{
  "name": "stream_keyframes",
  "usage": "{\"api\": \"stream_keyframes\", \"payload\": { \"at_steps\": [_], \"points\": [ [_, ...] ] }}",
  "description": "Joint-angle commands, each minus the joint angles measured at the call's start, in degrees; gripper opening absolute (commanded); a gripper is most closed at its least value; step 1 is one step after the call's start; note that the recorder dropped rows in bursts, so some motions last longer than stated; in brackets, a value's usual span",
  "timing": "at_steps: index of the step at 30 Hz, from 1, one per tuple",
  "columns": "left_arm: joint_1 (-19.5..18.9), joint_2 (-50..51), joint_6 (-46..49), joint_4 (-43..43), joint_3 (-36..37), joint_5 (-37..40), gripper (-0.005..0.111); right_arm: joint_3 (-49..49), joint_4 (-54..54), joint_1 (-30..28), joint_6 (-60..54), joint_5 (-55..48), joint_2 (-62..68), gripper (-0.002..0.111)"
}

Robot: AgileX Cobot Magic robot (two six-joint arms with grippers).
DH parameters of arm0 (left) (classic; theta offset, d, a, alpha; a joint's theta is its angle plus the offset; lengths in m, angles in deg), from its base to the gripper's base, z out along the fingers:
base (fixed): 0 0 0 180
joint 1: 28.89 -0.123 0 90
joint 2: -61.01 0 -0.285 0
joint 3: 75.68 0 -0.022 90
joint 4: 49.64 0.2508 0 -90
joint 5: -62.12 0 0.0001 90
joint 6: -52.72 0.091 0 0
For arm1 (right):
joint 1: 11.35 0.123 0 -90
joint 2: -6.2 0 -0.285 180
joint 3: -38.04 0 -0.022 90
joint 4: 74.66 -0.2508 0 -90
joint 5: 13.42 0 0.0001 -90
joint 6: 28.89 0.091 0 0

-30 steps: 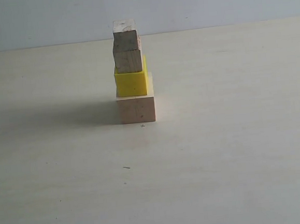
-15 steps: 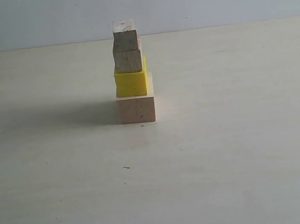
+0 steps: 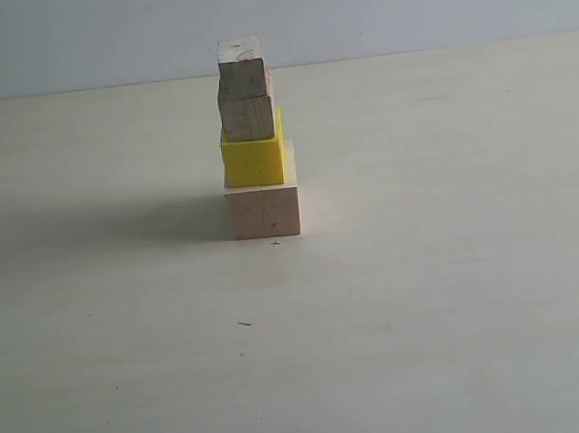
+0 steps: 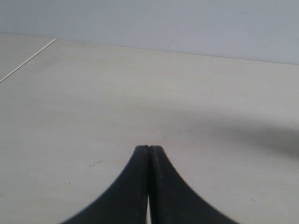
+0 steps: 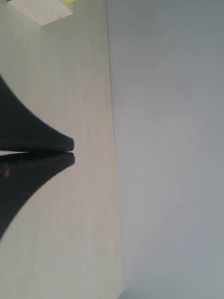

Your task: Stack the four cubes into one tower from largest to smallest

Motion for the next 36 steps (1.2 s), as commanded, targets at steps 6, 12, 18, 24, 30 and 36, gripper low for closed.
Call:
{"api": "stream_keyframes", "payload": {
  "at_steps": [6,12,18,24,30,36],
  "points": [
    [0.26,-0.29,0.33,-0.15,0.14,-0.5,0.0,-6.23,14.72,-0.26,12.11,0.48,-6.96,0.0],
    [0.26,-0.29,0.33,-0.15,0.14,-0.5,0.0,-8.32,20.64,-0.26,19.62,-0.84,-7.85,0.0],
    [0.26,-0.29,0.48,-0.15,0.14,-0.5,0.0,-8.32,21.08,-0.16,19.62,-1.15,-7.85,0.0],
    [0.26,-0.29,0.48,-0.15,0.14,-0.5,0.0,-8.32,21.08,-0.16,19.39,-5.16,-7.85,0.0],
    [0.26,-0.29,0.48,-0.15,0.14,-0.5,0.0,-8.32,20.96,-0.16,19.39,-5.16,-7.85,0.0],
    [0.26,-0.29,0.48,-0.15,0.14,-0.5,0.0,-8.32,20.64,-0.16,19.65,-5.16,-7.85,0.0]
  ]
}}
